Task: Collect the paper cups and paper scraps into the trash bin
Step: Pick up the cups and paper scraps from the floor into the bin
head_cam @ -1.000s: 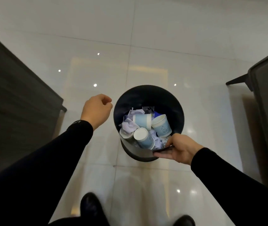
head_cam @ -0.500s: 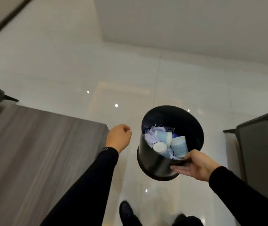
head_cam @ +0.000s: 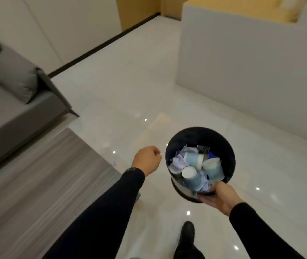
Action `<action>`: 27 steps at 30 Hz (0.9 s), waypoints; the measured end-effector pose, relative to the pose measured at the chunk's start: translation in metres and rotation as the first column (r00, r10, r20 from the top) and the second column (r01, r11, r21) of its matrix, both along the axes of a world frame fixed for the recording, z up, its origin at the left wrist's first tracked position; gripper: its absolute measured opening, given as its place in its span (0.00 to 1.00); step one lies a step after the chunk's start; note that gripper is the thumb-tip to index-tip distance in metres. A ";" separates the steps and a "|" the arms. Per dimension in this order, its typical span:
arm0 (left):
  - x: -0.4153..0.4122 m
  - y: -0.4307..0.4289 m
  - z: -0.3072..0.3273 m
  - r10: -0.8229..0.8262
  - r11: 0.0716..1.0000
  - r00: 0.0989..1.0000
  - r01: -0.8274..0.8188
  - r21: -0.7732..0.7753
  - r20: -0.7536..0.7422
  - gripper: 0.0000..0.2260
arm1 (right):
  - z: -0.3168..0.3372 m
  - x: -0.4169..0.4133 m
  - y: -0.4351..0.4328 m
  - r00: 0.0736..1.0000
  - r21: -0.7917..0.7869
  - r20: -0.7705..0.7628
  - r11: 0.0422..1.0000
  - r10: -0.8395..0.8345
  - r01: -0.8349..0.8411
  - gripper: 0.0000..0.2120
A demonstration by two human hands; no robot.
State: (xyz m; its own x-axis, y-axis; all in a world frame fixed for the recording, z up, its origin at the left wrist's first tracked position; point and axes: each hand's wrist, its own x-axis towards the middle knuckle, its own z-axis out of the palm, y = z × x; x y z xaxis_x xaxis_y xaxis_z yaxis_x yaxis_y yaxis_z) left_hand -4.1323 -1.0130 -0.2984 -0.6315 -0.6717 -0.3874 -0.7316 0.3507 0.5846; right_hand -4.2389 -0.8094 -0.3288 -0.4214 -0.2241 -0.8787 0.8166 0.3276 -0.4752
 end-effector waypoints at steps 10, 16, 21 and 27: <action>-0.024 -0.071 -0.012 0.344 0.932 0.938 -0.346 0.103 0.040 0.13 | 0.027 -0.086 -0.119 0.975 0.015 0.080 0.978 0.207 -0.209 0.12; -0.035 -0.147 -0.040 0.525 0.833 0.849 -0.526 0.173 0.056 0.12 | 0.014 -0.126 -0.229 0.912 0.109 0.081 0.906 0.402 -0.409 0.14; -0.052 -0.245 -0.063 0.594 0.775 0.796 -0.605 0.185 0.118 0.12 | -0.014 -0.162 -0.344 0.874 0.151 0.061 0.861 0.482 -0.485 0.24; -0.050 -0.344 -0.062 0.722 0.652 0.680 -0.730 0.204 0.126 0.11 | -0.014 -0.188 -0.467 0.767 0.156 0.116 0.752 0.631 -0.641 0.17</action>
State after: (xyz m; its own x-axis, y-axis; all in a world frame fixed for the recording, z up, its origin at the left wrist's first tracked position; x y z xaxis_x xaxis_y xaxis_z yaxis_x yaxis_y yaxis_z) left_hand -4.1828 -1.3574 -0.3603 0.0361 -0.8045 -0.5929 -0.7155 -0.4350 0.5466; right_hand -4.4265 -1.2764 -0.3425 -0.1897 -0.2639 -0.9457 0.4114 0.8532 -0.3206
